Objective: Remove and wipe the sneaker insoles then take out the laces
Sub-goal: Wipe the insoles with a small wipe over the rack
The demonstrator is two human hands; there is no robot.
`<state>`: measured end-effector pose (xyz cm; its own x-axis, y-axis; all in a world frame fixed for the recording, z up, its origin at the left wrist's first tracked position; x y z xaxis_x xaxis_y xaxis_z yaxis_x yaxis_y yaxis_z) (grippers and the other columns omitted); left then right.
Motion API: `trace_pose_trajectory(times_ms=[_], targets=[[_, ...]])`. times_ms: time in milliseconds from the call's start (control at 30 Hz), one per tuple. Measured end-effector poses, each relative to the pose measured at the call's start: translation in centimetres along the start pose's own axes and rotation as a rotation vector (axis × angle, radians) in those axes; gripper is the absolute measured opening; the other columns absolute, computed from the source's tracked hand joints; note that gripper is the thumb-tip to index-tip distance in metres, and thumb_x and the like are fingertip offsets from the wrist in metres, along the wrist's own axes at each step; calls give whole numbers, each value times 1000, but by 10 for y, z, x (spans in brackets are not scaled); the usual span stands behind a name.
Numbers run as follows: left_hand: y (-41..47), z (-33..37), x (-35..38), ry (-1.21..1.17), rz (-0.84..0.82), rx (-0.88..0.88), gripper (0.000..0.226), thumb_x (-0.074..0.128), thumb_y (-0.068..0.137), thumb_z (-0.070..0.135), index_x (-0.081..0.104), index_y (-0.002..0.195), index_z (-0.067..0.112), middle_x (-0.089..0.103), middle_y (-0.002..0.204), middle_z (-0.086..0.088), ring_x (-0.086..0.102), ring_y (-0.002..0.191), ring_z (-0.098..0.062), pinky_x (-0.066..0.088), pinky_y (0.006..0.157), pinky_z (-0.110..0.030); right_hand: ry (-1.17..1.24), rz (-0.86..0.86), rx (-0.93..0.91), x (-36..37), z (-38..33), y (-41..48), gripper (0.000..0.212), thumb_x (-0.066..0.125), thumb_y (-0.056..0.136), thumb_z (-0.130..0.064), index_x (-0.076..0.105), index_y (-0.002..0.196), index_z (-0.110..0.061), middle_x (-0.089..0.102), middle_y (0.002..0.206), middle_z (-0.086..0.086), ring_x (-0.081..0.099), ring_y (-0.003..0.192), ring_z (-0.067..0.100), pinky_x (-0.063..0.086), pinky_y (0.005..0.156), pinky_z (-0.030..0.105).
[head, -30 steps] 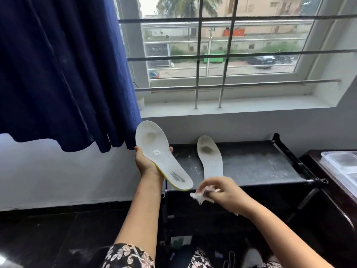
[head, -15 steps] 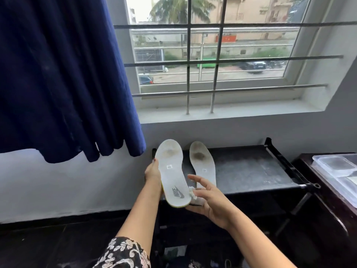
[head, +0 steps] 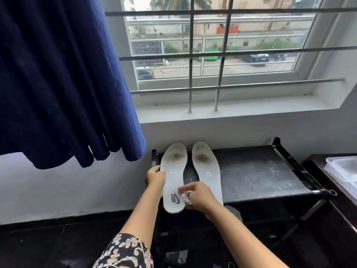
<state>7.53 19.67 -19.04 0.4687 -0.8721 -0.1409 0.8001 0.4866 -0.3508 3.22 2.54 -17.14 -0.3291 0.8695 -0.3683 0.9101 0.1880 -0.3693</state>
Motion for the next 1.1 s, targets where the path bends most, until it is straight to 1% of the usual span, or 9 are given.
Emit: trace_pose_trajectory(times_ms=[67, 133, 233, 333, 433, 533, 800, 1000, 1100], targets=[[-3, 0, 3, 74, -3, 32, 29, 43, 81, -4, 61, 89, 17, 66, 83, -3, 59, 72, -26, 48, 61, -27, -65, 0, 0, 0, -1, 1, 50, 41, 76, 7, 71, 86, -32, 62, 106, 3, 61, 82, 19, 60, 74, 36], [-6, -3, 8, 150, -6, 80, 42, 42, 77, 0, 61, 113, 9, 68, 106, -11, 65, 86, -31, 51, 60, -25, -175, 33, -54, -4, -7, -2, 52, 40, 78, 6, 68, 105, -28, 62, 109, 4, 60, 90, 21, 56, 82, 38], [-17, 0, 8, 221, 76, 182, 51, 47, 83, 2, 55, 130, 17, 59, 130, -7, 54, 119, -27, 46, 100, -38, -345, 209, -201, -22, -21, -13, 46, 36, 85, -2, 60, 120, -22, 64, 110, 4, 59, 99, 23, 49, 88, 36], [-34, 9, 13, 308, 117, 322, 50, 48, 85, -4, 52, 133, 10, 42, 145, -9, 34, 135, -26, 27, 112, -33, -286, 361, -223, -47, -16, -18, 38, 41, 90, -6, 57, 123, -18, 63, 116, 2, 57, 104, 18, 46, 90, 27], [-48, 15, 29, 431, 78, 443, 43, 50, 84, -2, 57, 124, 14, 42, 140, -6, 33, 130, -25, 27, 103, -27, -176, 465, -148, -74, 4, -14, 30, 44, 91, -5, 62, 112, -16, 65, 111, 4, 56, 93, 13, 41, 74, 17], [-61, 13, 57, 578, -67, 488, 34, 52, 86, 7, 58, 118, 17, 55, 124, -2, 47, 117, -20, 34, 85, -22, -215, 466, -72, -86, 21, -12, 23, 49, 90, -10, 66, 99, -23, 67, 102, -1, 57, 86, 11, 45, 71, 23], [-83, -1, 101, 680, -246, 324, 30, 52, 87, 17, 52, 116, 12, 60, 113, -8, 55, 103, -25, 42, 79, -29, -173, 402, 5, -85, 32, -11, 22, 52, 87, -11, 68, 89, -26, 68, 95, -5, 63, 89, 15, 53, 77, 31], [-78, -15, 103, 184, -367, -55, 39, 61, 84, 25, 57, 116, 1, 64, 101, -7, 61, 84, -22, 46, 64, -28, 24, 360, 19, -93, 26, -24, 12, 58, 89, -13, 69, 93, -16, 65, 95, -2, 57, 80, 6, 42, 57, 16], [-80, -13, 99, 5, -515, -154, 28, 57, 91, 28, 56, 114, 13, 66, 100, -10, 65, 81, -24, 51, 62, -31, 164, 267, 11, -90, 20, -39, 9, 62, 88, -16, 70, 91, -16, 68, 88, -2, 63, 80, 12, 45, 54, 17]])
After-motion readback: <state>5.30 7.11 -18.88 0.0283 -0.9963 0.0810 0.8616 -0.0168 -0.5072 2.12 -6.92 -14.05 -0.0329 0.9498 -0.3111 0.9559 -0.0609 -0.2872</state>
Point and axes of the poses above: each hand's wrist, its own y-axis towards the middle knuckle, its own x-axis out of the palm, z = x × y, the point moved 8 cm from there along y, towards the middle knuckle
